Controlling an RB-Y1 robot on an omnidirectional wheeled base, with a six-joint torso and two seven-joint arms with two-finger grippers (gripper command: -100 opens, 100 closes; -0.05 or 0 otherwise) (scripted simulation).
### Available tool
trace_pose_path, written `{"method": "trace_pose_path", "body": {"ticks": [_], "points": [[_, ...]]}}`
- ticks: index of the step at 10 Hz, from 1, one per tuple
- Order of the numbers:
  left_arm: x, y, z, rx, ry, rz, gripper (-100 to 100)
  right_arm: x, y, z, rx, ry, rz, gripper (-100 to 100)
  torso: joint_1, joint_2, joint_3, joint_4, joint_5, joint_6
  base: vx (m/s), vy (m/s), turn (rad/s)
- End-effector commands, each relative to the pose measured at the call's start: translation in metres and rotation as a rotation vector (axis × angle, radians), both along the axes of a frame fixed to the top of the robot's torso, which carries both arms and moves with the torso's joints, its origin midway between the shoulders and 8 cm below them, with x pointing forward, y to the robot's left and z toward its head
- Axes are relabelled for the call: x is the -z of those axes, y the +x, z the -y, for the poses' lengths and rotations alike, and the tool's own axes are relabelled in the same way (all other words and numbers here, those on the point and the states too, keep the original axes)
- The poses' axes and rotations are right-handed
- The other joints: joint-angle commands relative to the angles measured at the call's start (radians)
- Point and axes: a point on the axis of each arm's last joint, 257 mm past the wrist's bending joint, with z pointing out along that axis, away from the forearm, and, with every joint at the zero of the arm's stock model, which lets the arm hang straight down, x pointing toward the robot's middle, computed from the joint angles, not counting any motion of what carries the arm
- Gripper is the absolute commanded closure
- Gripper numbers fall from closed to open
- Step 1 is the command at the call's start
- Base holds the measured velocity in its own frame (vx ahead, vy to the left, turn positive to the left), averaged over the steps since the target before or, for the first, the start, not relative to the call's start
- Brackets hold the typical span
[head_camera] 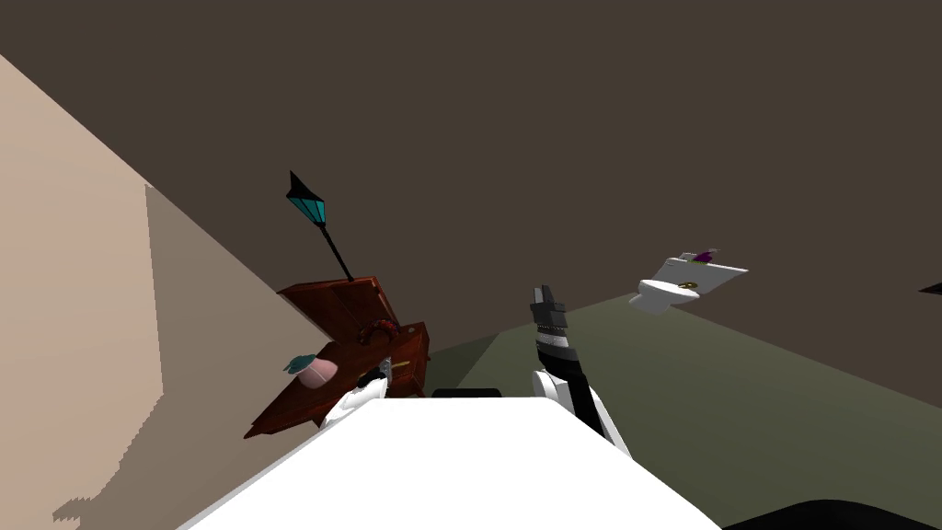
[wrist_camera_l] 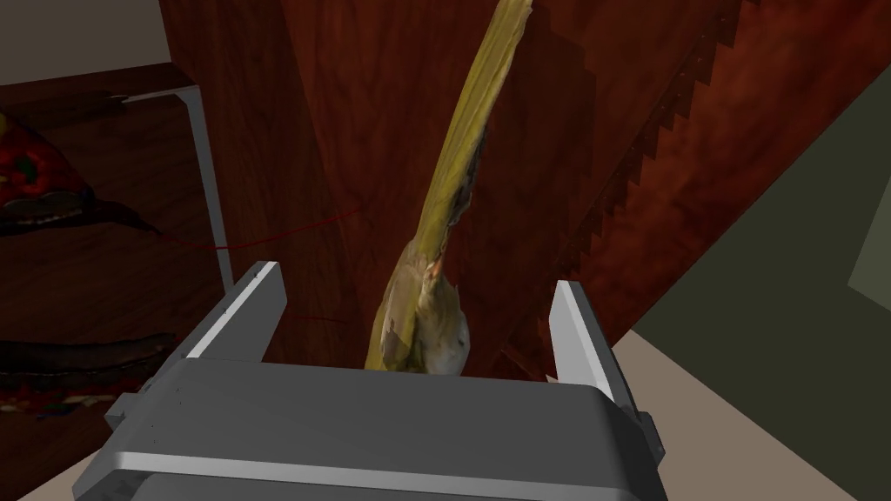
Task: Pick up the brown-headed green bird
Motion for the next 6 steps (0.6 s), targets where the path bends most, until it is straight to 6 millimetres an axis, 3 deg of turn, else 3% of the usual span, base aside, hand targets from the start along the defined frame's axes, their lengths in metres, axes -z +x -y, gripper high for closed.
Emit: {"method": "trace_pose_path", "body": {"ticks": [1, 4, 5, 6], "points": [[0.0058, -0.0054, 0.0052, 0.006, 0.001, 0.002, -100, 0.0, 0.0, 0.0, 0.0, 0.0, 0.0, 0, 0.0, 0.0, 0.0, 0.0, 0.0, 0.0, 0.092, 0.039, 0.03], [0.0115, -0.0109, 0.0115, 0.01, 0.0, 0.0, -100, 0.0, 0.0, 0.0, 0.0, 0.0, 0.0, 0, 0.002, -0.001, -0.001, 0.0, 0.0, 0.0, 0.063, 0.039, 0.024], [0.0116, -0.011, 0.0117, 0.011, 0.001, 0.002, 100, 0.0, 0.0, 0.0, 0.0, 0.0, 0.0, 0, 0.0, 0.001, 0.001, 0.0, 0.0, 0.0, 0.0, 0.0, 0.0], [0.0124, -0.0121, 0.0124, 0.011, -0.001, 0.0, 100, 0.0, 0.0, 0.0, 0.0, 0.0, 0.0, 0, 0.0, 0.002, 0.001, 0.001, 0.0, 0.001, 0.0, 0.0, 0.0]]}}
